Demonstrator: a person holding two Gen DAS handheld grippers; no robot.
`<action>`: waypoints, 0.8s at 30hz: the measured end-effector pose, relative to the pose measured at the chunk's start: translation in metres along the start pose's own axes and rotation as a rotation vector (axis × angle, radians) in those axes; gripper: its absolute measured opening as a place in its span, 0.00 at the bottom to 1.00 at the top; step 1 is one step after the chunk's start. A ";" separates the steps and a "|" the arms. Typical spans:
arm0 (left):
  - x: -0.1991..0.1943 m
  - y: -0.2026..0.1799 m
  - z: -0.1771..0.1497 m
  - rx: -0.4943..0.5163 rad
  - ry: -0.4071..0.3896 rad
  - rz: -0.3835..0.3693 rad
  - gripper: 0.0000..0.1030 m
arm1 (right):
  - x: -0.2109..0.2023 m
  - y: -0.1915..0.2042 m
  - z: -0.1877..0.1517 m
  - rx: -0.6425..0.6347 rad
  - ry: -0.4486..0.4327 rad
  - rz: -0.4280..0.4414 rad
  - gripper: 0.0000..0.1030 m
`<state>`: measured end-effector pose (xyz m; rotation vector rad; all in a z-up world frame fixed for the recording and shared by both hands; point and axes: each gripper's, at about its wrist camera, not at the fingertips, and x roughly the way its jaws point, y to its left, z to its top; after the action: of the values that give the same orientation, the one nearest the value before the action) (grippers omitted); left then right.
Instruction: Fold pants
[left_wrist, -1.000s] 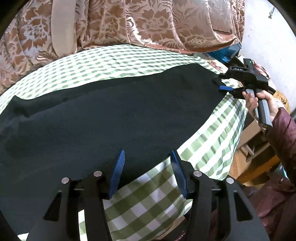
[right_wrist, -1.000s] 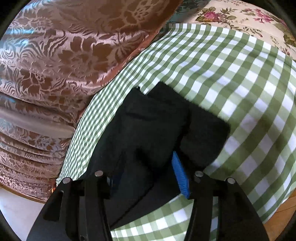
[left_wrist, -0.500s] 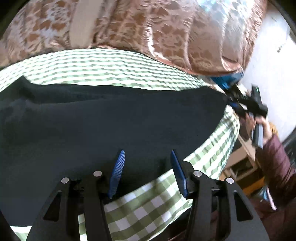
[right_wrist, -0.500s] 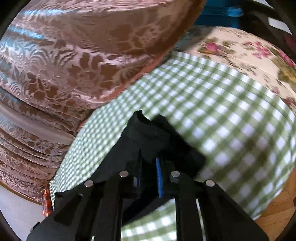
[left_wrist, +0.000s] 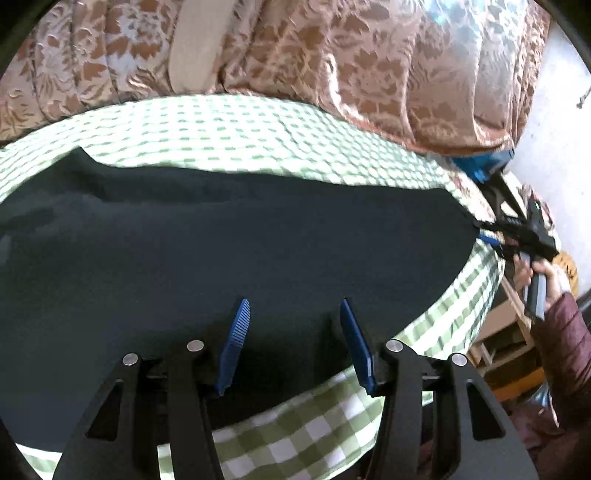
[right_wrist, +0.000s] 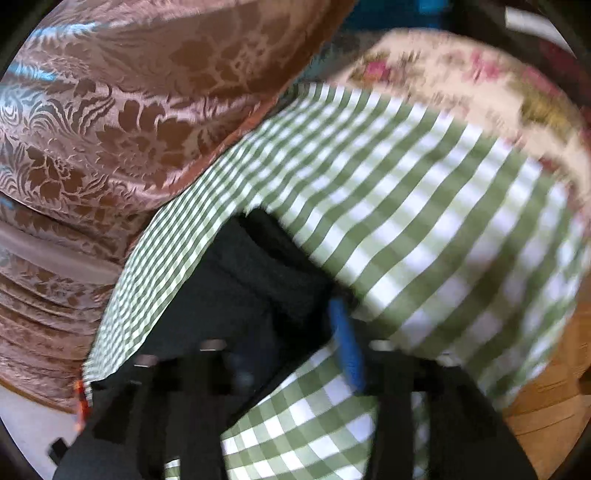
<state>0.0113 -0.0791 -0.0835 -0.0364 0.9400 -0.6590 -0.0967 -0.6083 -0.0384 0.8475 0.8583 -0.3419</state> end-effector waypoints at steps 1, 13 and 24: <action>-0.004 0.004 0.004 -0.006 -0.019 0.009 0.49 | -0.007 0.006 0.001 -0.025 -0.025 -0.023 0.54; 0.001 0.048 0.046 0.069 -0.030 0.175 0.49 | 0.048 0.239 -0.091 -0.865 0.231 0.239 0.49; 0.030 0.063 0.094 0.304 0.056 0.073 0.49 | 0.128 0.310 -0.134 -1.180 0.453 0.225 0.36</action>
<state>0.1265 -0.0677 -0.0678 0.2861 0.8826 -0.7322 0.0931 -0.3009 -0.0274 -0.1120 1.1567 0.5612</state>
